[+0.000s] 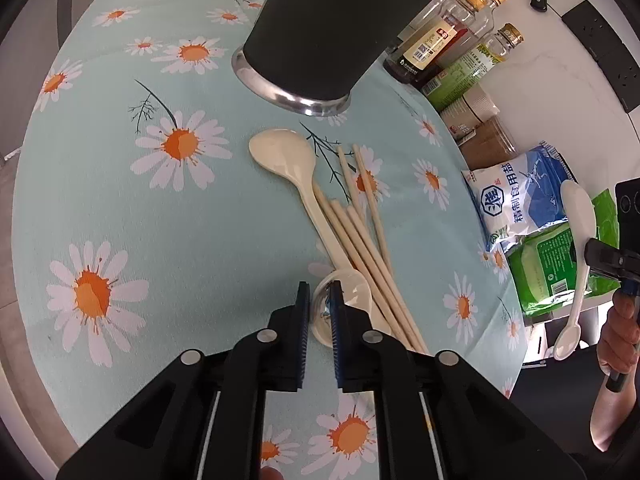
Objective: Organize utensils
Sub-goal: 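Grasp the cream spoon with the left tool while the right tool lifts the white spoon, then carry the white spoon with the right tool into the black holder and release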
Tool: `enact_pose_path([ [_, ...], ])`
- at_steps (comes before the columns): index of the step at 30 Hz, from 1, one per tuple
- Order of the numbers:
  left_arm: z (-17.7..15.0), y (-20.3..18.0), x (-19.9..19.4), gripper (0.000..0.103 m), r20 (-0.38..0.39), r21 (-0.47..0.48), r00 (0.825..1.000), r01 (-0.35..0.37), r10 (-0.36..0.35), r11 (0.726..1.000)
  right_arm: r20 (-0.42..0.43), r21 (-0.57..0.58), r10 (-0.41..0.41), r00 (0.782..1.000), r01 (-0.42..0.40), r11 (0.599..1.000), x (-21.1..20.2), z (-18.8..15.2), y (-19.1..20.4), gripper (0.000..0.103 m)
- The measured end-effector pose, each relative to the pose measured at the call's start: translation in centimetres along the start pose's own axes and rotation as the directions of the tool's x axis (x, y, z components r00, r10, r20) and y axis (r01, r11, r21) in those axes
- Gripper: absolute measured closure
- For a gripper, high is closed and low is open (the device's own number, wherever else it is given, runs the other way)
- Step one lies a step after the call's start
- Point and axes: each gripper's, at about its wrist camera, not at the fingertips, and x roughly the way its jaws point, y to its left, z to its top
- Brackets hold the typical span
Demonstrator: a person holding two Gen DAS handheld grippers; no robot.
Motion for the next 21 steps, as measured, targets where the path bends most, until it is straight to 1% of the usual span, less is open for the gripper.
enact_pose_path([
  [1,0.1,-0.1,0.0,0.098,0.003,0.003,1.0,-0.003,0.003,1.0,0.0,-0.002,-0.001,1.0,0.001,1.0,0.0,0.0,0.1,0.091],
  [4,0.2,-0.4,-0.1,0.099,0.015,0.004,1.0,-0.018,0.018,1.0,0.0,-0.004,-0.003,1.0,0.003,1.0,0.0,0.0,0.0,0.091],
  [9,0.9,-1.2,-0.8,0.099,0.045,0.026,0.998,-0.047,0.046,0.999,-0.006,-0.013,0.01,1.0,-0.01,1.0,0.0,0.3,-0.3,0.091],
  [11,1.2,-1.7,-1.2,0.099,0.064,0.04,0.995,-0.074,0.071,0.996,-0.007,-0.021,0.017,1.0,-0.017,1.0,0.0,0.4,-0.3,0.091],
  [13,1.6,-2.4,-2.0,0.099,0.095,0.059,0.989,-0.115,0.109,0.992,-0.012,-0.04,0.028,1.0,-0.028,0.999,0.0,0.6,-0.3,0.091],
  [15,2.2,-3.2,-3.1,0.099,0.129,0.067,0.98,-0.162,0.152,0.985,-0.018,-0.062,0.031,0.999,-0.032,0.998,0.0,1.0,-0.2,0.09],
  [21,3.8,-6.0,-6.9,0.099,0.226,0.076,0.951,-0.232,0.21,0.97,-0.018,-0.121,0.07,0.997,-0.071,0.99,0.2,2.9,0.4,0.091],
])
